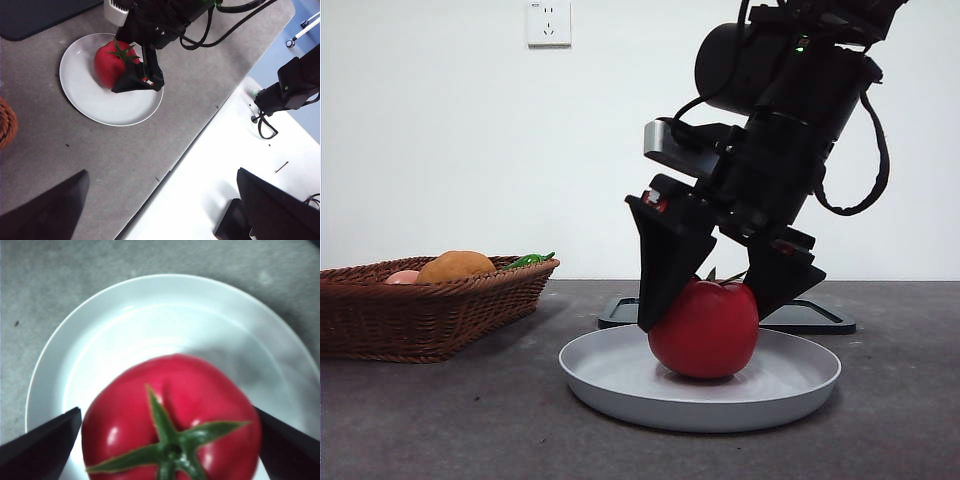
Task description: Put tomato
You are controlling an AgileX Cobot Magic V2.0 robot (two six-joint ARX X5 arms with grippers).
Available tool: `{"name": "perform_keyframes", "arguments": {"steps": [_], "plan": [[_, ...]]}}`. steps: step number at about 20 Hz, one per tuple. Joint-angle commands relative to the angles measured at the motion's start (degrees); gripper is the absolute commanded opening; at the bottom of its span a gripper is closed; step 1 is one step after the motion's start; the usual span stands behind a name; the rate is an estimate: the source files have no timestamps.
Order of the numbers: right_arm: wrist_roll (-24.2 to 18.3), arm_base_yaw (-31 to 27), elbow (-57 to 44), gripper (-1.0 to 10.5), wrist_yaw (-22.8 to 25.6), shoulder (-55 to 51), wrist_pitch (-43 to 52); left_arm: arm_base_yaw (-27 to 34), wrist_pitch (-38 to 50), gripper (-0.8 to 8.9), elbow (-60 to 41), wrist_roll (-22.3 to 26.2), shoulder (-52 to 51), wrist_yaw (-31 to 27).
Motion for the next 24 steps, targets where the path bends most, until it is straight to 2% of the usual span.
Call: {"name": "perform_keyframes", "arguments": {"steps": [1,3,5,11,14,16,20,24], "plan": [[-0.4,1.0,0.9,4.0,0.0,1.0,0.5,-0.2,0.5,4.68,0.8,0.6,0.4,0.2],[-0.4,1.0,0.9,2.9,0.0,1.0,0.1,-0.2,0.7,4.68,0.8,0.6,0.4,0.2],[-0.4,1.0,1.2,2.6,-0.1,0.9,-0.7,-0.2,0.7,4.68,0.8,0.6,0.4,0.2],[-0.5,0.8,8.3,2.6,0.2,-0.5,-5.3,-0.2,0.7,4.68,0.8,0.6,0.4,0.2],[-1.2,-0.4,13.9,2.6,4.1,-0.7,-5.5,-0.2,0.6,4.68,0.8,0.6,0.4,0.2],[-2.2,-2.0,17.5,2.6,6.2,-0.5,-5.5,-0.2,0.6,4.68,0.8,0.4,0.4,0.2],[-2.4,-7.1,22.9,2.6,6.0,1.9,-4.6,-0.2,0.6,4.68,0.8,0.4,0.4,0.2],[-4.1,-11.9,29.7,2.6,5.9,10.3,-4.6,-0.2,0.7,4.68,0.8,0.4,0.4,0.2]]}}
